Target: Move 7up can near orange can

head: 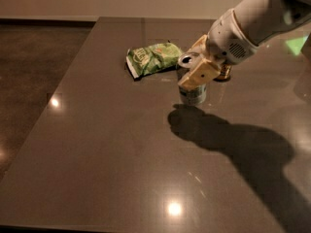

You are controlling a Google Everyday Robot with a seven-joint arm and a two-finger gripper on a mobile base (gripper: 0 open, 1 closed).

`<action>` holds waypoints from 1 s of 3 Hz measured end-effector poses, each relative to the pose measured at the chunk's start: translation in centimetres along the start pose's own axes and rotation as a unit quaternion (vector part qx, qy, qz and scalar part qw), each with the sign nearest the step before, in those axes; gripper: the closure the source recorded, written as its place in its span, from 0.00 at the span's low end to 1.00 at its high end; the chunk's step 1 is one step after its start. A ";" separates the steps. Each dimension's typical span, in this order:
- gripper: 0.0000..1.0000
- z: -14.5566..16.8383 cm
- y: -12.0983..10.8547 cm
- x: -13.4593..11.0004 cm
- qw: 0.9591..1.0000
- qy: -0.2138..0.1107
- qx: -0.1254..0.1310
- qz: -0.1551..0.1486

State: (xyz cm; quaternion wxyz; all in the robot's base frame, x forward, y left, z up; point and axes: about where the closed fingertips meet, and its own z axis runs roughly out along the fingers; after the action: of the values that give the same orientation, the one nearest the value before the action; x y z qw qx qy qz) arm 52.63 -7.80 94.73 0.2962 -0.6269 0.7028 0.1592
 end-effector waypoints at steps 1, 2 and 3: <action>1.00 -1.0 -3.5 2.5 0.999 0.008 0.022 0.047; 1.00 -2.0 -5.8 4.8 0.995 0.006 0.042 0.086; 1.00 -3.4 -7.6 7.3 0.990 -0.006 0.068 0.126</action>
Offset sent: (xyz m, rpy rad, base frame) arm 0.0733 -0.0991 -0.0066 0.0490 0.0506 -0.3017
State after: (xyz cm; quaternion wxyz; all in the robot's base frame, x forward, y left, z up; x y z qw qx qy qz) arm 59.03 -16.81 94.03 0.3195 -0.5108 0.7838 0.1507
